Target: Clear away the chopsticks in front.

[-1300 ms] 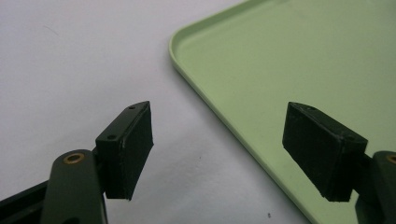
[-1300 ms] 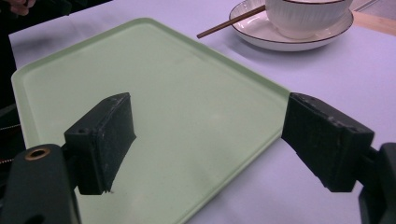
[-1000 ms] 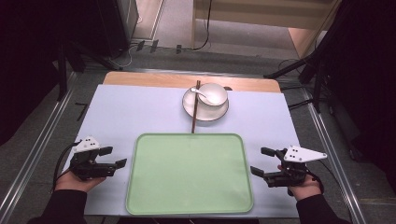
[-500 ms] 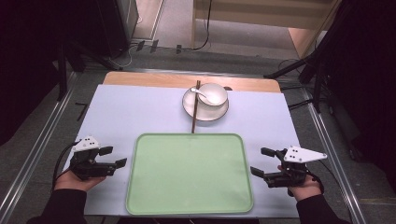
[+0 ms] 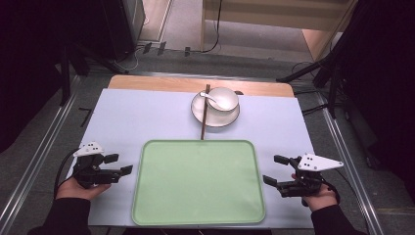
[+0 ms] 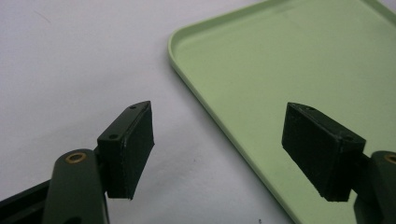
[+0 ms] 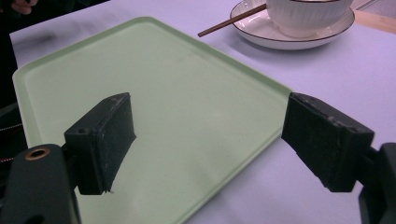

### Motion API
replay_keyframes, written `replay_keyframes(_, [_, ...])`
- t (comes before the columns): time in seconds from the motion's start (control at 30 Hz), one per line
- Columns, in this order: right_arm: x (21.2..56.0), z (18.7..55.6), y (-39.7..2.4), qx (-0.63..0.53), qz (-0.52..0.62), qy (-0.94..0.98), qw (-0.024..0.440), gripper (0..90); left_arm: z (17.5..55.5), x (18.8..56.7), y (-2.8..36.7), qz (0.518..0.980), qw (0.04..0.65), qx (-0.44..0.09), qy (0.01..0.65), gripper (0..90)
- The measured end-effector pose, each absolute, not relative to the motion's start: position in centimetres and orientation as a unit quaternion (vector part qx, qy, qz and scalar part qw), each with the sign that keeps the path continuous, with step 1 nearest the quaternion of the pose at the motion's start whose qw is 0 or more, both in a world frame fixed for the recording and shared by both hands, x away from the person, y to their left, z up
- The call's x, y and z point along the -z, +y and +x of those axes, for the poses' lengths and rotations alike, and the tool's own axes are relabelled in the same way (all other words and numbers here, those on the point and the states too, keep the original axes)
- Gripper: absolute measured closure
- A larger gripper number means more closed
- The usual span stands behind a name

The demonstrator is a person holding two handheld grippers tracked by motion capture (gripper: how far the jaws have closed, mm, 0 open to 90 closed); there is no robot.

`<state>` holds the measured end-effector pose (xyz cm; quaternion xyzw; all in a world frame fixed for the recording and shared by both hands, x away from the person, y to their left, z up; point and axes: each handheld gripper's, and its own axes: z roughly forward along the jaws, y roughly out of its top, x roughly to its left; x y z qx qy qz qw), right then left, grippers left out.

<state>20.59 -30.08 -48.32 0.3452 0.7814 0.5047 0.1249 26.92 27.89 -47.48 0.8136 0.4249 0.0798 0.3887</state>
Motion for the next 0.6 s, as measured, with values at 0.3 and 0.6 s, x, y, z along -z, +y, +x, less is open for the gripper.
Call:
replay_keyframes(0.3, [48.32,20.59,-30.06,-0.505,0.344,0.782,0.125,17.2,26.78,47.35,28.01,0.807,0.401,-0.083,0.426,36.1])
replay_keyframes(0.6, [48.33,20.59,-30.02,-0.503,0.343,0.783,0.125,17.2,27.12,46.78,27.66,0.808,0.39,-0.065,0.438,42.6])
